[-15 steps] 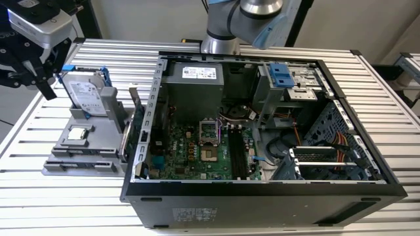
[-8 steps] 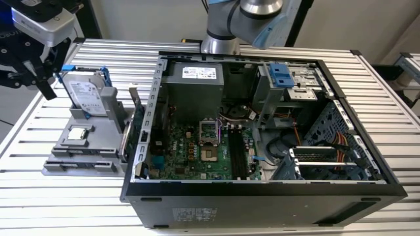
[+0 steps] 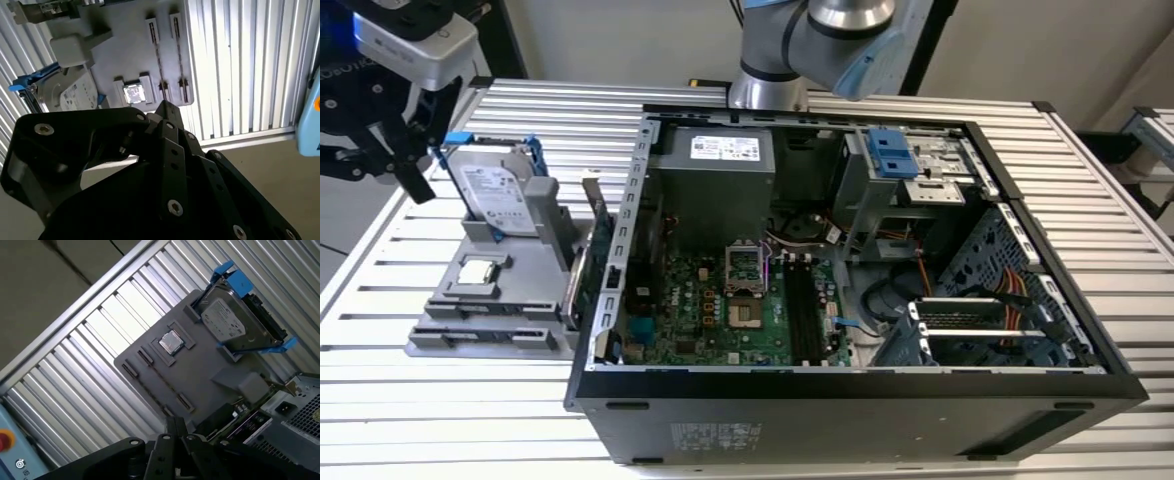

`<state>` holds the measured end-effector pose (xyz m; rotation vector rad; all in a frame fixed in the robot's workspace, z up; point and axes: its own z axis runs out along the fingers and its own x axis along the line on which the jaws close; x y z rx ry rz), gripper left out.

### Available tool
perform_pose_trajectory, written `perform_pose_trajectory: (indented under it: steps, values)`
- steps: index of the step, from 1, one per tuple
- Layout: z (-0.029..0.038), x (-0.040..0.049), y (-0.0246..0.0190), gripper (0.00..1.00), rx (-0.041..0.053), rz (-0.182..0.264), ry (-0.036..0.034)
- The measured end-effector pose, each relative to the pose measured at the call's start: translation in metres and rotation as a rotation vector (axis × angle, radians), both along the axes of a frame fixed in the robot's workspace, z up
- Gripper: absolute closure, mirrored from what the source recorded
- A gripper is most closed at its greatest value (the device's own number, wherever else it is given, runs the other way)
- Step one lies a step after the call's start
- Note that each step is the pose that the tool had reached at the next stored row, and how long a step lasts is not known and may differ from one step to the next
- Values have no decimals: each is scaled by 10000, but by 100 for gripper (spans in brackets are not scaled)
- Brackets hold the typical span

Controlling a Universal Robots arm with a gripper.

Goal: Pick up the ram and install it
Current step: 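Pick up the ram and move it above insertion slot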

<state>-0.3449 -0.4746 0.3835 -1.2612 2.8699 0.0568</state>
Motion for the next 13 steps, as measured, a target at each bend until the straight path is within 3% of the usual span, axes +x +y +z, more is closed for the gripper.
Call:
perform_pose_trajectory:
  steps: [13]
  values:
    - [0,0,0,100,0,1505,-1]
